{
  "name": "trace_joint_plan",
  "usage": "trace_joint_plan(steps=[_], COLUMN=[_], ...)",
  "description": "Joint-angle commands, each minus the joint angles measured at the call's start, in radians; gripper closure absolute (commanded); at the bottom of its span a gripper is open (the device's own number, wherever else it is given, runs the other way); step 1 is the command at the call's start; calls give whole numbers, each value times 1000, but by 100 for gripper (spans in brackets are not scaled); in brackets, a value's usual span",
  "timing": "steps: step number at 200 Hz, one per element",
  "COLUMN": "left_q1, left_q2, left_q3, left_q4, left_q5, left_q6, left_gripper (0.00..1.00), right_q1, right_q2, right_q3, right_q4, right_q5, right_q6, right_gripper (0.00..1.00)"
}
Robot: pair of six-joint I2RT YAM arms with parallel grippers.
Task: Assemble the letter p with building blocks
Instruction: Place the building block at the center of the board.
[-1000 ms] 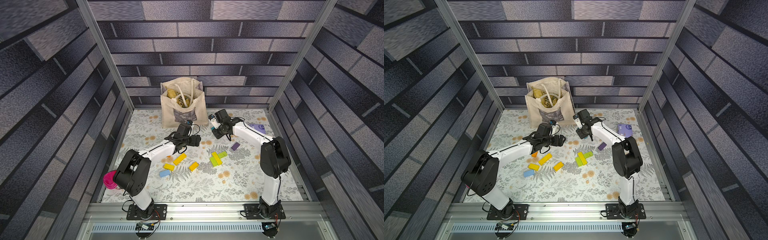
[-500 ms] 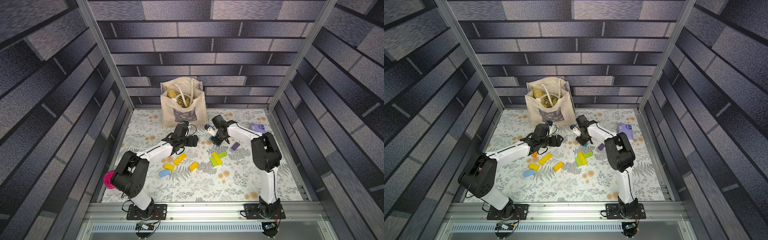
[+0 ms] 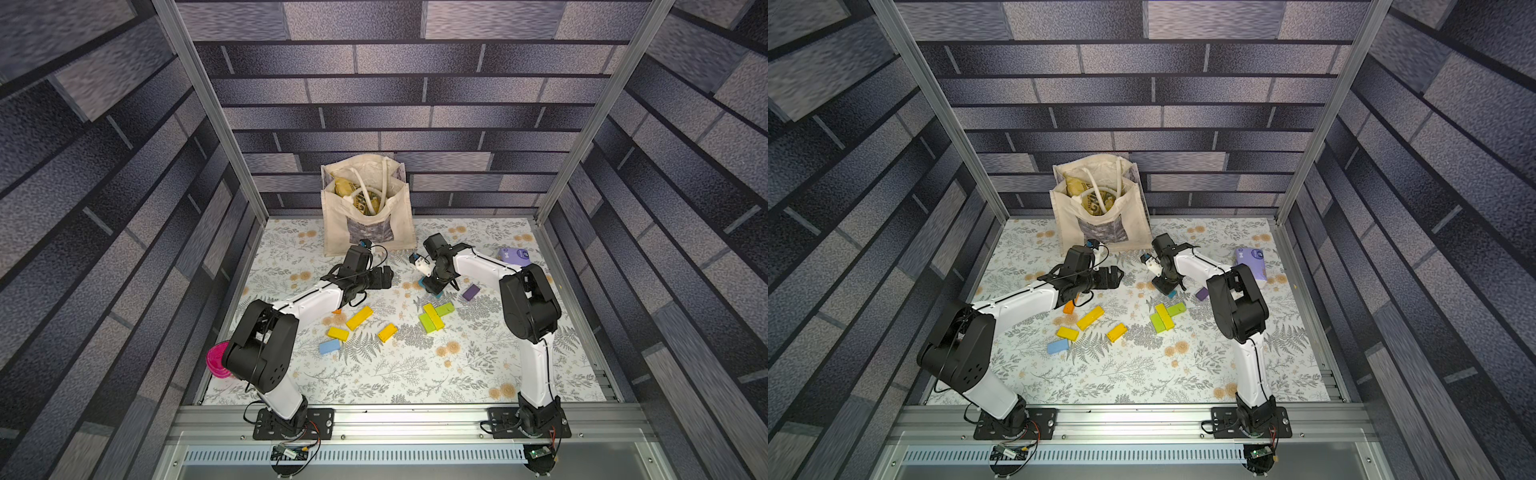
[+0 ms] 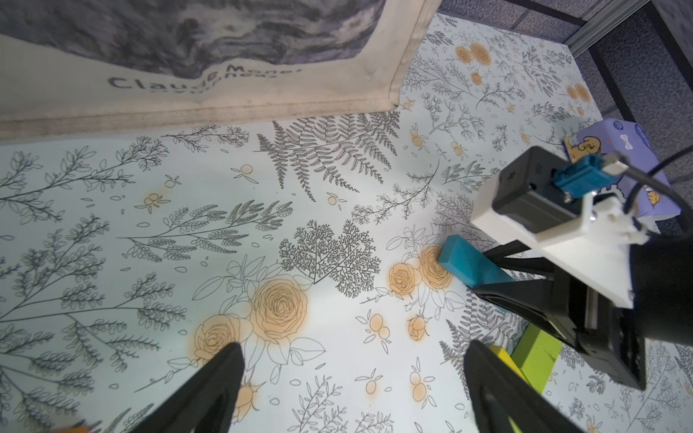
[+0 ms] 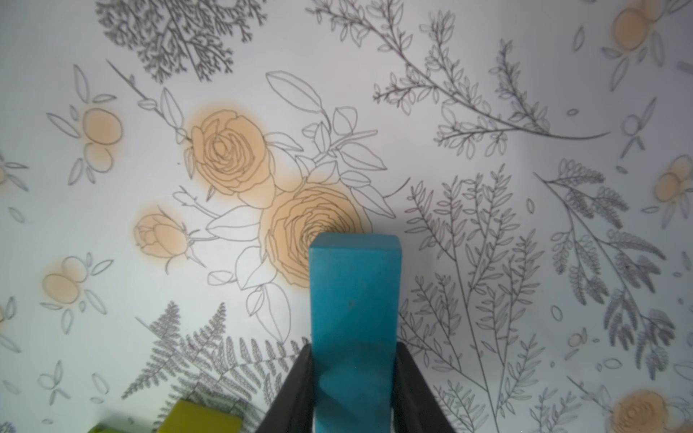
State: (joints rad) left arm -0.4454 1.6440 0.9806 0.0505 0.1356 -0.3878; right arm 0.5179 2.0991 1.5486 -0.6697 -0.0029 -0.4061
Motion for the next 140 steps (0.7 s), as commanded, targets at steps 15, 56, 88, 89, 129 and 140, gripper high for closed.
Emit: trace_joint_plan(steps=[15,56,88,89,129,140], left_q1=[19,22,22,22,25,27], left_q2=[21,37,58,59,109,125], left_q3=[-9,10,30,30,87,118], left_q4=[29,13,-3,-3,-15,-34], left_q5=[38,47,53,53,85,100], left_q6=[-40,-37,-46,-46,-58,-58], left_gripper=[6,5,4,4,3,3], right_q1=[5,6,6,6,3,0], right_q2=[26,25,18,18,-25,-59], right_q3=[-16,-33,-54,-54,-79,-92], right_q4=[-29,-29,-19,-18,39,62], right_q5=[-19,-22,-32,-32,-81,-123], right_q6=[-14,-28,-22,-22,28,58], right_gripper=[85,85,76,75,57,53])
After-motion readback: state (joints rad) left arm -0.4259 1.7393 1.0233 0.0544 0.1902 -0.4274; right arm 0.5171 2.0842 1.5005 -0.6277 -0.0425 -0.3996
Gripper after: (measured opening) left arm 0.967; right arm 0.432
